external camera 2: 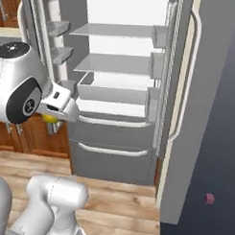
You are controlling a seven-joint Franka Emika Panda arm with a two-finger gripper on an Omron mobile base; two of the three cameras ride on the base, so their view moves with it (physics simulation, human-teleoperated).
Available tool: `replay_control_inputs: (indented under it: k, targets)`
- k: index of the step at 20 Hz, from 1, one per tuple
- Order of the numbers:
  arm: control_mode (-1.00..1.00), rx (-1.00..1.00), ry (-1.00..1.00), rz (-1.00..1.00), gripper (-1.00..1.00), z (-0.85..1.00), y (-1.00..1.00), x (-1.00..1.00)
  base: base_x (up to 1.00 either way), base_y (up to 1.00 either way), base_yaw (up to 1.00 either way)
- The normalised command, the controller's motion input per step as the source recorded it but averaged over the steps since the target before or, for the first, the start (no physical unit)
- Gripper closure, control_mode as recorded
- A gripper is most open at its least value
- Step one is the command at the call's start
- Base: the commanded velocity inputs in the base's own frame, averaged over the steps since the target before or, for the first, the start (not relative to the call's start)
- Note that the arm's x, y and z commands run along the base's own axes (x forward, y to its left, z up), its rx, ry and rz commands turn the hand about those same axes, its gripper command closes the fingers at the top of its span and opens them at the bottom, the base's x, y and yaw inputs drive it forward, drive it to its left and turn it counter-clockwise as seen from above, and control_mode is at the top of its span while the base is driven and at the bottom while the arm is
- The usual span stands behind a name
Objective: Grab the lime and lemon from the fridge, place them in the blender, close the lid, and turn on the blender to create a marinade.
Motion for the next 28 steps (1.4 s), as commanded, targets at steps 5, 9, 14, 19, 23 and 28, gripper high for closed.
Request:
replay_control_inputs:
  k: [5, 9, 14, 19, 23, 28]
  targets:
    - [1.0, 0.0, 0.0, 0.0, 1.0, 0.0, 0.0, 0.0, -1.0, 0.2, -0.72]
    - [1.0, 0.0, 0.0, 0.0, 1.0, 0.0, 0.0, 0.0, -0.93, 0.3, -0.82]
    - [1.0, 0.0, 0.0, 0.0, 1.0, 0.0, 0.0, 0.0, -0.95, 0.3, -0.81]
    - [1.0, 0.0, 0.0, 0.0, 1.0, 0.0, 0.0, 0.0, -1.0, 0.29, -0.77]
    - [1.0, 0.0, 0.0, 0.0, 1.0, 0.0, 0.0, 0.0, -0.96, 0.15, -0.76]
    - [1.0, 0.0, 0.0, 0.0, 1.0, 0.0, 0.0, 0.0, -0.56, -0.03, -0.71]
